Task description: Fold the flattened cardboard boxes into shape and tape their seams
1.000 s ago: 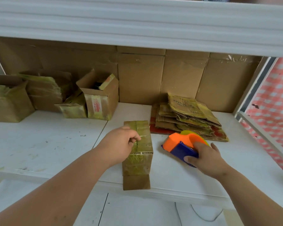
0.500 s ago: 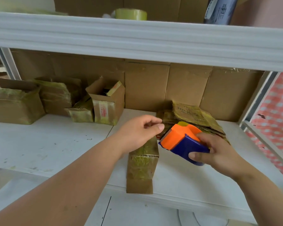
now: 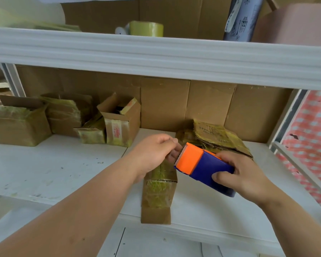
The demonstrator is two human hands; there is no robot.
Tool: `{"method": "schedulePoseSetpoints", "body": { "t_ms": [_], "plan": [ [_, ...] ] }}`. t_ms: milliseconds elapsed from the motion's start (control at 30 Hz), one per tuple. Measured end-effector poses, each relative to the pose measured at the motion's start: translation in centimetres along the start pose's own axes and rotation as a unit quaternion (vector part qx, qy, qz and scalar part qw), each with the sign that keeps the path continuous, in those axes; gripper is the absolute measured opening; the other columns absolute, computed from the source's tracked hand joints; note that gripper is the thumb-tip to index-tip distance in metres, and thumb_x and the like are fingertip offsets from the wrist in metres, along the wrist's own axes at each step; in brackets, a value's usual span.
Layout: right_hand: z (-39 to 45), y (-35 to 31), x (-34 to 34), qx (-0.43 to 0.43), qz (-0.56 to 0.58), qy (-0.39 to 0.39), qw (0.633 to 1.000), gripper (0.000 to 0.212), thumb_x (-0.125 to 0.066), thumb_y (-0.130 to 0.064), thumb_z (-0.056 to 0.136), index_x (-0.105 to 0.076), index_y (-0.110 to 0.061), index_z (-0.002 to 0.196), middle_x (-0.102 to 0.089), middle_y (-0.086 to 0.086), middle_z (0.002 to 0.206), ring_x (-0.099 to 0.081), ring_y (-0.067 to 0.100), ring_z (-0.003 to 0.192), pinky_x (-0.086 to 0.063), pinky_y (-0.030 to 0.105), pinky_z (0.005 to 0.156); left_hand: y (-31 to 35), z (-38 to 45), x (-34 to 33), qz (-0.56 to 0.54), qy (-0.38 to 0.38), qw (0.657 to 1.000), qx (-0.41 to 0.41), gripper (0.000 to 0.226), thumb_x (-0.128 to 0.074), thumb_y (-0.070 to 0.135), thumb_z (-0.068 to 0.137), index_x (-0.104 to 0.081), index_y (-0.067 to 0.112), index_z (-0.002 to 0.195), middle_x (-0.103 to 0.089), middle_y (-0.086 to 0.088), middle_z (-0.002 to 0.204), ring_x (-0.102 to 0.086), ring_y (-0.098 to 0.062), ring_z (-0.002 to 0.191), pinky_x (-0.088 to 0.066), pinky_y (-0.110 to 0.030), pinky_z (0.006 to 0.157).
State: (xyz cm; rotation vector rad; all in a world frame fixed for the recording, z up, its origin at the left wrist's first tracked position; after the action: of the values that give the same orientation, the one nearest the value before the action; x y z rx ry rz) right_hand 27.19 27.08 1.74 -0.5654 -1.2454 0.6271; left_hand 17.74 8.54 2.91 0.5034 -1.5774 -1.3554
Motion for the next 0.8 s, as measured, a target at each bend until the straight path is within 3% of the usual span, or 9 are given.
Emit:
{"method": "schedulePoseSetpoints", "body": {
  "t_ms": [100,200,333,500,633,733,800],
  "plan": [
    [0.0,0.0,0.0,-0.012,0.018,0.005,1.000,0.031,-0.063,-0.046,0.071,-0.064,-0.018,0.085,-0.068,-0.003,0.073,-0.066,0.018,0.063,-0.051,0.025,0.051,0.0,-0.1,-0.1,-0.001,-0.007,1.000,0.004,0.025,-0.056,0.034,0.098,-0.067,0.020,0.081,-0.065,0.015,0.061,-0.061,0.004,0.063,-0.045,-0.022,0.070],
    [0.2,-0.4,0.2,-0.016,0.019,0.023,0.999,0.050,-0.070,-0.065,0.073,-0.065,-0.016,0.077,-0.065,0.001,0.064,-0.059,0.011,0.052,-0.044,0.021,0.047,-0.1,-0.2,-0.1,0.001,-0.001,1.000,0.008,0.018,-0.066,0.022,0.093,-0.069,0.015,0.077,-0.067,0.012,0.058,-0.062,-0.002,0.061,-0.051,-0.018,0.067],
    [0.4,-0.9,0.4,-0.037,-0.010,0.018,0.999,0.050,-0.065,-0.068,0.064,-0.065,-0.019,0.074,-0.065,0.000,0.060,-0.060,0.010,0.049,-0.045,0.023,0.047,-0.6,-0.3,0.5,0.018,0.033,0.999,0.013,0.018,-0.067,0.020,0.093,-0.070,0.015,0.076,-0.067,0.010,0.061,-0.059,0.001,0.058,-0.050,-0.014,0.060],
    [0.8,-1.9,0.2,-0.018,-0.045,-0.008,0.999,0.047,-0.067,-0.068,0.062,-0.064,-0.022,0.075,-0.064,-0.005,0.061,-0.060,0.008,0.049,-0.046,0.022,0.047,-1.4,-0.4,1.7,0.027,0.060,0.998,0.017,0.017,-0.067,0.022,0.093,-0.070,0.015,0.078,-0.068,0.005,0.066,-0.061,-0.007,0.065,-0.054,-0.030,0.072],
    [1.3,-2.4,0.3,-0.001,-0.044,-0.038,0.998,0.048,-0.069,-0.065,0.063,-0.067,-0.021,0.082,-0.065,-0.008,0.065,-0.062,0.008,0.050,-0.046,0.020,0.044,-1.1,-0.7,2.5,0.032,0.068,0.997,0.010,0.016,-0.067,0.023,0.093,-0.071,0.015,0.080,-0.068,0.006,0.065,-0.059,-0.006,0.064,-0.052,-0.028,0.069],
    [1.4,-1.9,0.6,-0.003,-0.056,-0.064,0.996,0.050,-0.069,-0.071,0.067,-0.069,-0.024,0.085,-0.068,-0.003,0.070,-0.066,0.016,0.053,-0.053,0.028,0.046,-0.8,-0.8,4.1,0.023,0.084,0.996,-0.004,0.016,-0.067,0.023,0.093,-0.071,0.010,0.084,-0.067,-0.004,0.071,-0.057,-0.011,0.067,-0.051,-0.031,0.074],
    [1.4,-1.0,1.2,-0.009,-0.080,-0.067,0.995,0.057,-0.064,-0.083,0.064,-0.068,-0.029,0.082,-0.069,-0.003,0.071,-0.067,0.017,0.057,-0.056,0.034,0.053,-1.0,-0.9,5.9,-0.001,0.107,0.994,0.003,0.016,-0.068,0.020,0.092,-0.071,0.007,0.085,-0.062,-0.002,0.066,-0.054,-0.012,0.066,-0.051,-0.032,0.076]
  ]
}}
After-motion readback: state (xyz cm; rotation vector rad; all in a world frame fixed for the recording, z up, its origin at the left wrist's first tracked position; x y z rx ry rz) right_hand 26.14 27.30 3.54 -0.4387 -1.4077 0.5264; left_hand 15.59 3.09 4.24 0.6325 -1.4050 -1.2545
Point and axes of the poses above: each hand's wrist, its own z-axis towards the middle knuckle, its own x-axis out of the back of the hand, y = z × x, the point moved 6 cm from there along z, towards the middle knuckle
